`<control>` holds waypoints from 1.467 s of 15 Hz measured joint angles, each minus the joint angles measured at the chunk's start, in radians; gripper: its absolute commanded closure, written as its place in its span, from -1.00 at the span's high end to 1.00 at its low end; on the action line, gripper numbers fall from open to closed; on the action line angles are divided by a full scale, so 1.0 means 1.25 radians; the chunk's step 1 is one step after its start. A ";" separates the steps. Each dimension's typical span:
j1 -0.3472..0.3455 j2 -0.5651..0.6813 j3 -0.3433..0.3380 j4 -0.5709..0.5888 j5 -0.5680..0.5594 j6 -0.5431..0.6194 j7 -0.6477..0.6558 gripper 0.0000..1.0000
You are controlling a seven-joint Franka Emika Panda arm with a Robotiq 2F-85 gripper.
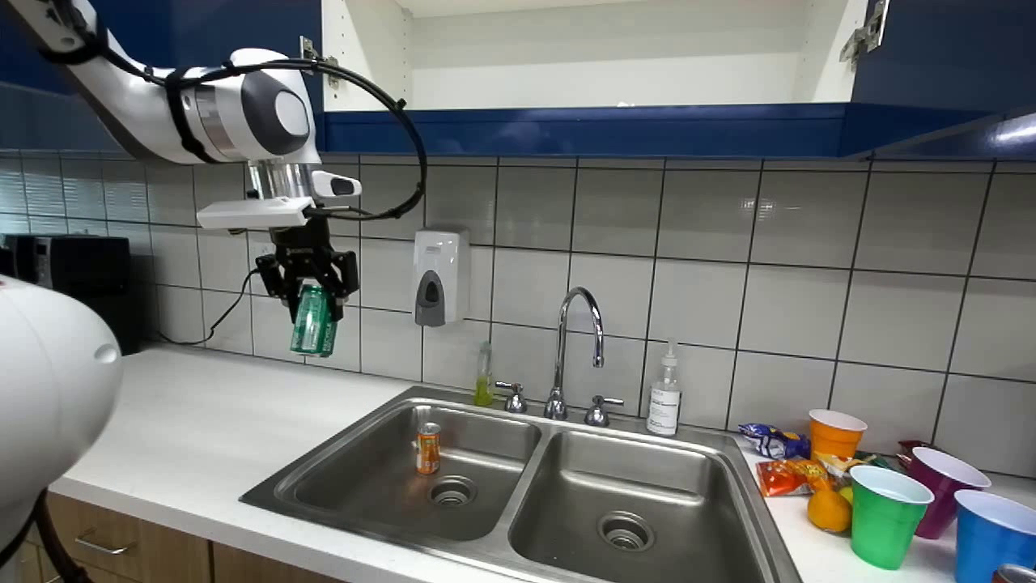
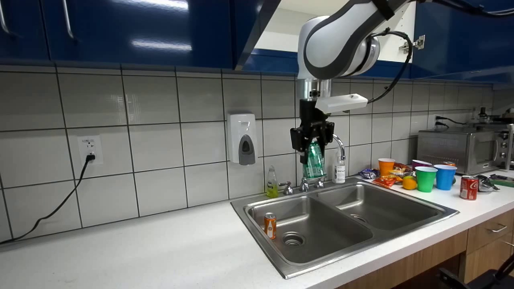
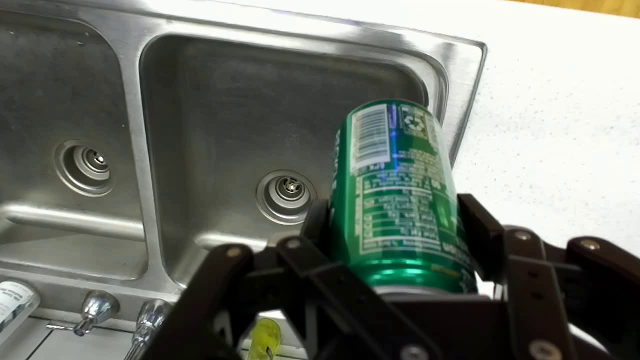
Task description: Move the green soda can to the open cabinet
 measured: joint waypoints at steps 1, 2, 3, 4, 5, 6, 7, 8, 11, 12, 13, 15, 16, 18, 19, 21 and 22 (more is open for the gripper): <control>0.000 -0.009 0.004 0.006 0.003 -0.013 -0.001 -0.20; 0.000 -0.017 0.007 0.013 0.006 -0.027 -0.001 -0.20; 0.000 -0.025 0.011 0.020 0.007 -0.041 -0.002 -0.20; 0.000 -0.032 0.014 0.027 0.008 -0.055 -0.002 -0.20; 0.000 -0.039 0.016 0.034 0.009 -0.068 -0.002 -0.20; 0.000 -0.046 0.017 0.041 0.010 -0.082 -0.002 -0.20; 0.000 -0.052 0.017 0.048 0.010 -0.096 -0.002 -0.20; 0.000 -0.058 0.017 0.055 0.010 -0.109 -0.002 -0.20; 0.000 -0.077 0.017 0.076 0.010 -0.150 -0.002 -0.20; 0.000 -0.083 0.017 0.082 0.010 -0.162 -0.002 -0.20; 0.000 -0.088 0.017 0.090 0.010 -0.173 -0.002 -0.20; 0.000 -0.097 0.017 0.104 0.009 -0.197 -0.002 -0.20; 0.000 -0.102 0.017 0.111 0.009 -0.210 -0.002 -0.20; -0.001 -0.109 0.017 0.124 0.009 -0.230 -0.002 -0.20; -0.003 -0.114 0.017 0.132 0.008 -0.241 -0.002 -0.20; -0.006 -0.120 0.017 0.146 0.005 -0.259 -0.002 -0.20; -0.009 -0.124 0.018 0.154 0.004 -0.268 -0.002 -0.20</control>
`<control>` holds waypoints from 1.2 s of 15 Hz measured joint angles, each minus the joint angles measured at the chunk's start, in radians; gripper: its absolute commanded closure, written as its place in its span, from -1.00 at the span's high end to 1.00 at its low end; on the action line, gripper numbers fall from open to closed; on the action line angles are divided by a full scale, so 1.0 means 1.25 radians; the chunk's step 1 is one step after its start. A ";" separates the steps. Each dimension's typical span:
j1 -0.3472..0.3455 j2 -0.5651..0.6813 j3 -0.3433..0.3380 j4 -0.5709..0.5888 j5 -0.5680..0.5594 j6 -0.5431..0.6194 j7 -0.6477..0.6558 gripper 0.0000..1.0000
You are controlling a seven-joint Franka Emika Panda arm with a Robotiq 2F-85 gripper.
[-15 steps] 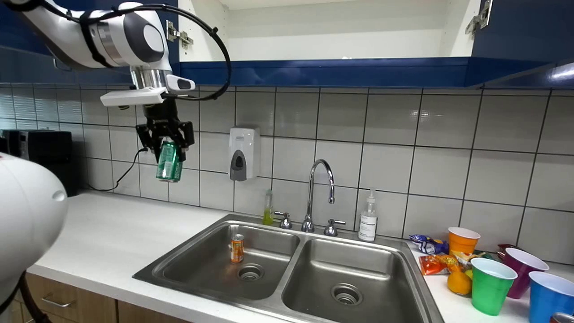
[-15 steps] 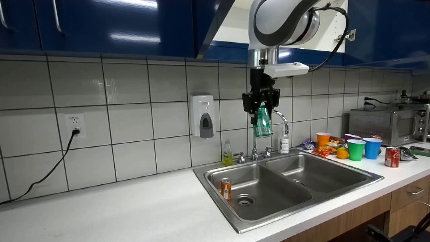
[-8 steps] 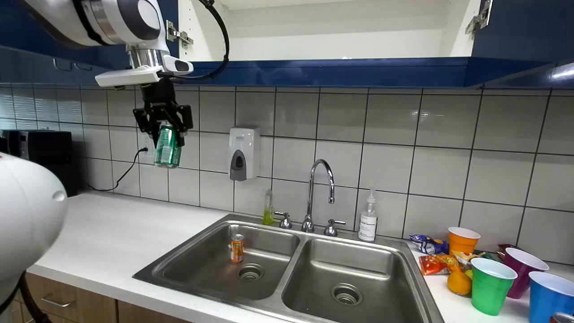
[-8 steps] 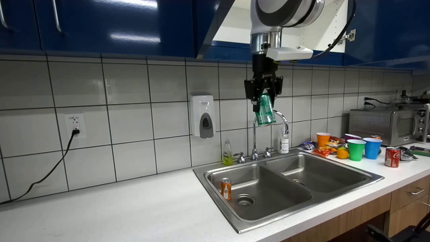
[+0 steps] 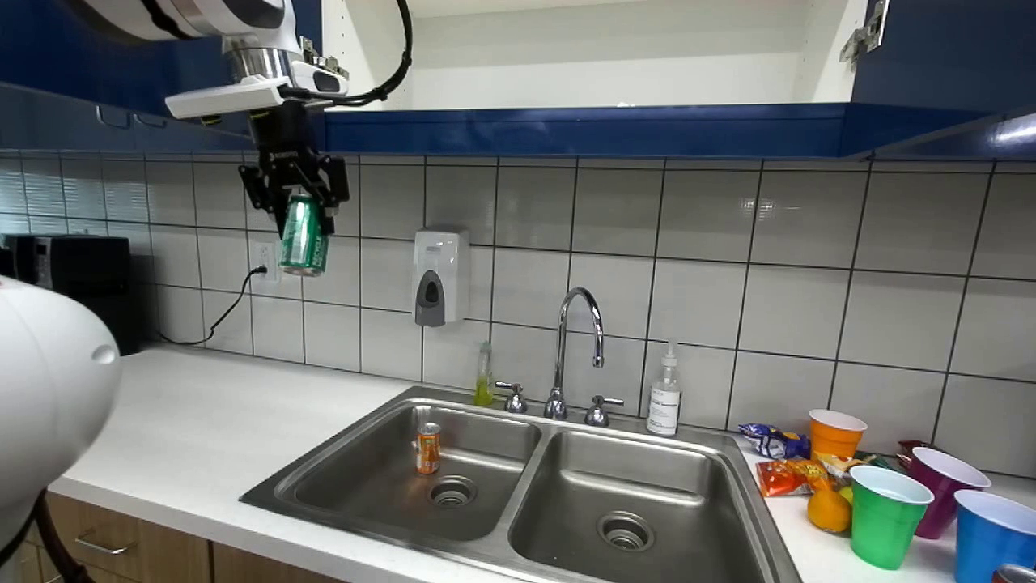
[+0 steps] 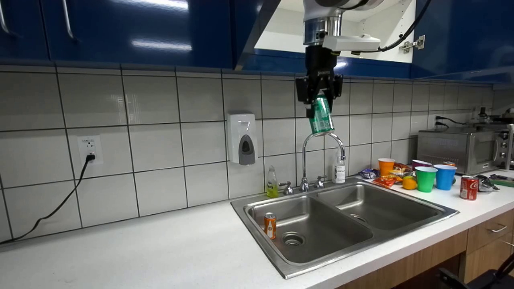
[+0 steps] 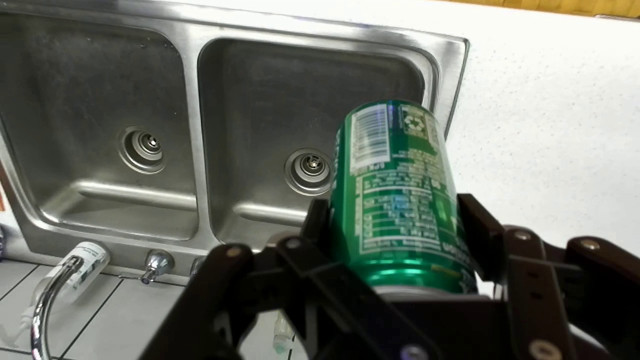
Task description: Move the green soda can to the open cabinet
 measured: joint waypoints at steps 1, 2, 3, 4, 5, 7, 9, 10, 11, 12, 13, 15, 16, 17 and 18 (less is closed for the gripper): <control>-0.003 -0.003 0.001 0.008 -0.003 -0.009 0.000 -0.20; -0.006 -0.005 0.002 0.016 -0.005 -0.017 0.000 -0.20; -0.010 -0.007 0.004 0.024 -0.008 -0.022 0.000 -0.20; -0.014 -0.009 0.005 0.032 -0.010 -0.025 0.000 -0.20; -0.017 -0.010 0.006 0.039 -0.013 -0.028 0.000 -0.20; -0.021 -0.011 0.007 0.052 -0.020 -0.032 0.000 -0.20; -0.025 -0.011 0.009 0.067 -0.026 -0.036 0.000 -0.20; -0.026 -0.011 0.010 0.074 -0.029 -0.040 0.000 -0.20; -0.027 -0.011 0.010 0.082 -0.032 -0.044 0.000 -0.20; -0.027 -0.011 0.010 0.090 -0.034 -0.047 0.000 -0.20; -0.029 -0.011 0.011 0.099 -0.035 -0.051 0.000 -0.20; -0.032 -0.011 0.012 0.114 -0.036 -0.057 0.000 -0.20; -0.033 -0.011 0.014 0.123 -0.036 -0.061 0.000 -0.20; -0.034 -0.011 0.015 0.130 -0.036 -0.065 0.000 -0.20; -0.034 -0.011 0.016 0.138 -0.037 -0.070 0.000 -0.20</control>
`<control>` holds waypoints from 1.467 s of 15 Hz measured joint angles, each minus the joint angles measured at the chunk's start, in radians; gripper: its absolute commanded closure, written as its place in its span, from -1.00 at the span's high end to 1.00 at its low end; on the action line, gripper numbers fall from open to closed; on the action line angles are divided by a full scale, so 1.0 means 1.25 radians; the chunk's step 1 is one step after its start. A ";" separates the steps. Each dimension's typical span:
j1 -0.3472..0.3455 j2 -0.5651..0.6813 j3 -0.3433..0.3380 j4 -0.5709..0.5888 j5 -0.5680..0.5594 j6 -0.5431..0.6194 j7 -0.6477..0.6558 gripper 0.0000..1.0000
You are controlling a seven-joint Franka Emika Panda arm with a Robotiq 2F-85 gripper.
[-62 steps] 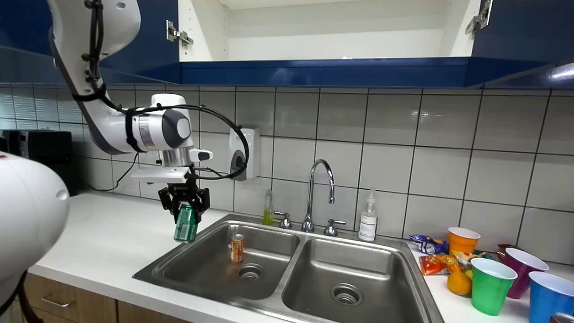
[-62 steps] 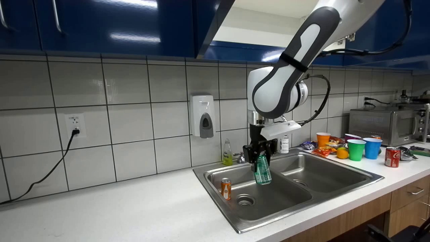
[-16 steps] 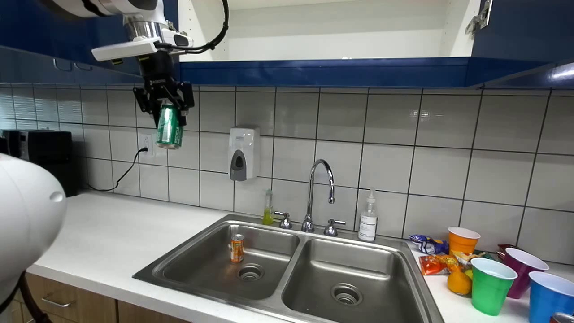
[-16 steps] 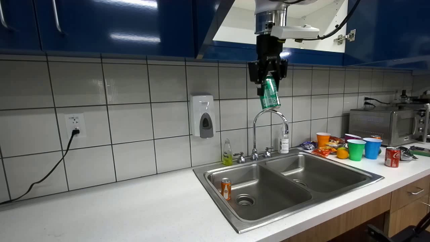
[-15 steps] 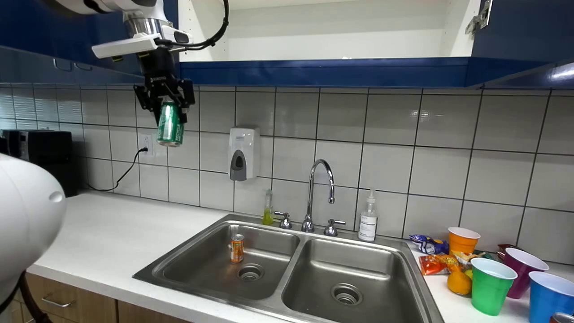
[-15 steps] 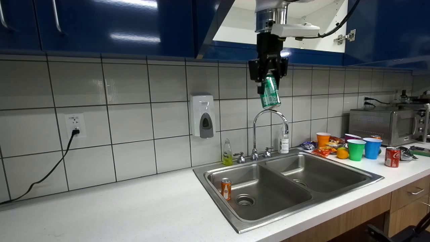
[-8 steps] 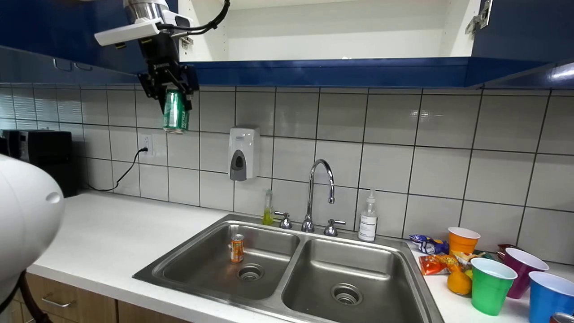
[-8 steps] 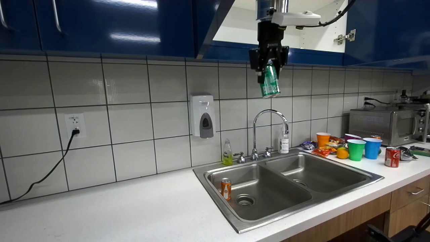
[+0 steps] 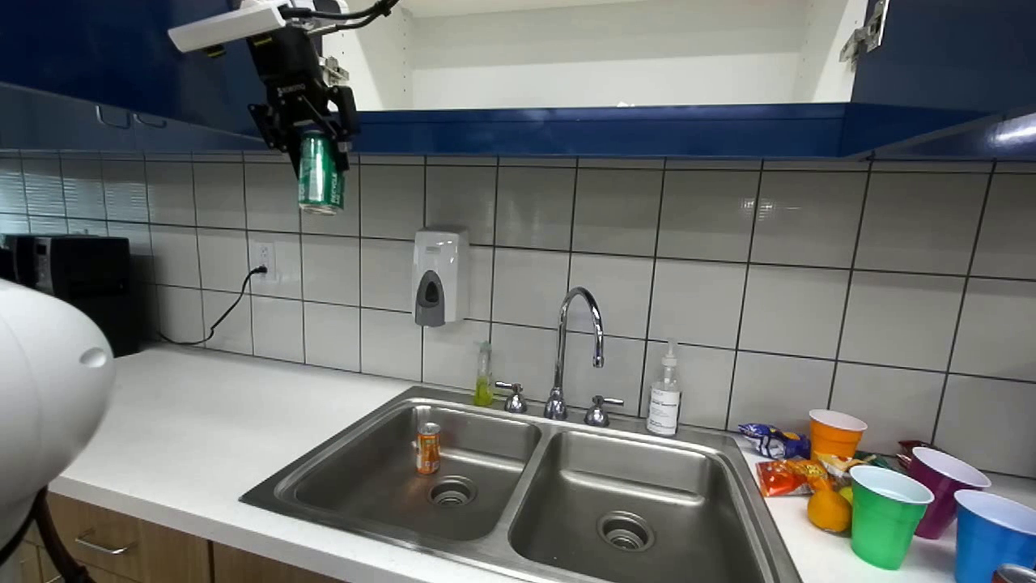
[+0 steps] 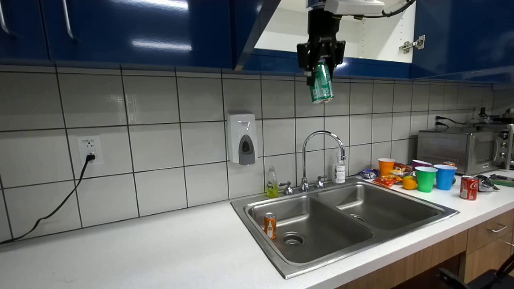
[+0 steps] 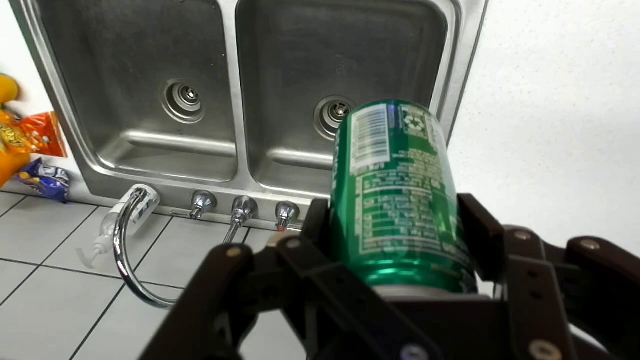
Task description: Move the green soda can to the open cabinet
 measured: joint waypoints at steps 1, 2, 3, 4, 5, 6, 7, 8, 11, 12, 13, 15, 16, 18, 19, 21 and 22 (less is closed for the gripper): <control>0.000 0.000 0.001 0.007 0.000 -0.004 0.000 -0.20; 0.000 0.000 0.001 0.015 -0.001 -0.008 0.000 -0.20; 0.000 0.000 0.002 0.023 -0.002 -0.012 0.000 -0.20; -0.001 0.000 0.003 0.031 -0.003 -0.017 0.000 -0.20; -0.001 0.000 0.004 0.040 -0.004 -0.026 0.000 -0.20; -0.002 0.001 0.004 0.050 -0.006 -0.036 0.000 -0.20; -0.002 0.001 0.005 0.061 -0.009 -0.045 0.000 -0.20; -0.002 0.001 0.005 0.071 -0.013 -0.056 0.000 -0.20; -0.003 0.001 0.005 0.101 -0.020 -0.084 0.000 -0.20; -0.003 0.001 0.005 0.109 -0.020 -0.091 0.000 -0.20; -0.003 0.002 0.006 0.117 -0.020 -0.099 0.000 -0.20; -0.003 0.003 0.008 0.131 -0.021 -0.111 0.000 -0.20; -0.004 0.004 0.009 0.138 -0.022 -0.117 0.000 -0.20; -0.005 0.008 0.011 0.151 -0.024 -0.128 0.000 -0.20; -0.007 0.010 0.011 0.158 -0.027 -0.132 0.000 -0.20; -0.012 0.015 0.012 0.170 -0.031 -0.135 0.000 -0.20; -0.015 0.017 0.012 0.176 -0.031 -0.135 0.000 -0.20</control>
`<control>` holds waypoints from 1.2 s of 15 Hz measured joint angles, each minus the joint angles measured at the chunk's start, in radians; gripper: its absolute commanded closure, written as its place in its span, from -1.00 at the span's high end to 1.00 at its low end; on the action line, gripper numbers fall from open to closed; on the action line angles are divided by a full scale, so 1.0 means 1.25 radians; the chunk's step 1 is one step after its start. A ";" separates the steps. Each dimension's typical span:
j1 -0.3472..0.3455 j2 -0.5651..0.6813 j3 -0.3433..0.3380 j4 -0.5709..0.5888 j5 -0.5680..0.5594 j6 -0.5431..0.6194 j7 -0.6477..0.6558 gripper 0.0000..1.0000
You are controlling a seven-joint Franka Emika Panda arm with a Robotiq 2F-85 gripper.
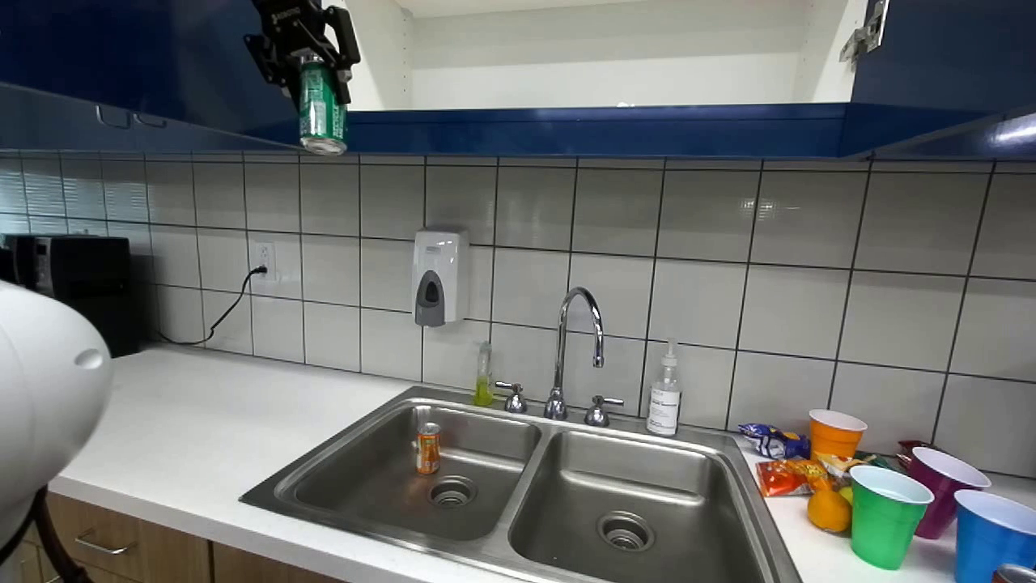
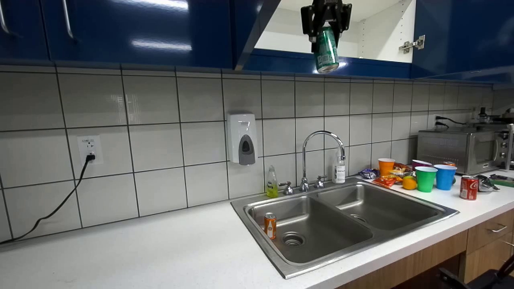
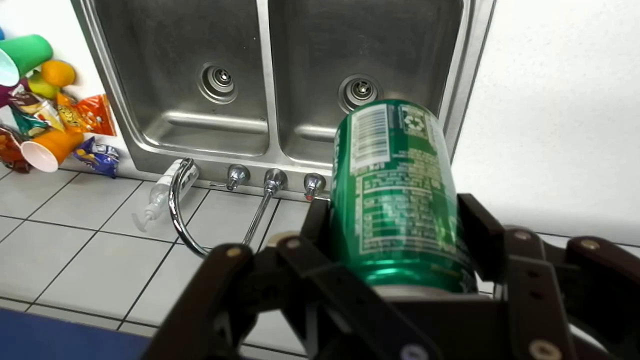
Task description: Move the green soda can to the open cabinet
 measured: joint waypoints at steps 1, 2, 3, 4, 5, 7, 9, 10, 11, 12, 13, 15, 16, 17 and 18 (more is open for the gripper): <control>-0.002 0.003 0.000 0.006 0.000 0.000 0.000 -0.20; -0.005 0.006 0.000 0.011 -0.001 0.000 0.000 -0.20; -0.006 0.009 0.000 0.016 -0.001 0.000 0.000 -0.20; -0.008 0.012 0.000 0.021 -0.002 0.000 0.000 -0.20; -0.008 0.015 0.000 0.027 -0.003 0.000 0.000 -0.20; -0.009 0.020 0.000 0.039 -0.004 -0.001 0.000 -0.20; -0.009 0.024 0.000 0.054 -0.009 -0.003 0.000 -0.20; -0.009 0.026 0.001 0.063 -0.014 -0.005 0.000 -0.20; -0.009 0.027 0.001 0.071 -0.019 -0.007 0.000 -0.20; -0.009 0.029 0.002 0.079 -0.023 -0.010 0.001 -0.20; -0.009 0.031 0.002 0.087 -0.027 -0.015 0.001 -0.20; -0.009 0.034 0.002 0.101 -0.031 -0.024 0.001 -0.20; -0.010 0.037 0.002 0.107 -0.031 -0.027 0.001 -0.20; -0.010 0.039 0.002 0.113 -0.031 -0.030 0.001 -0.20; -0.011 0.041 0.002 0.119 -0.031 -0.033 0.001 -0.20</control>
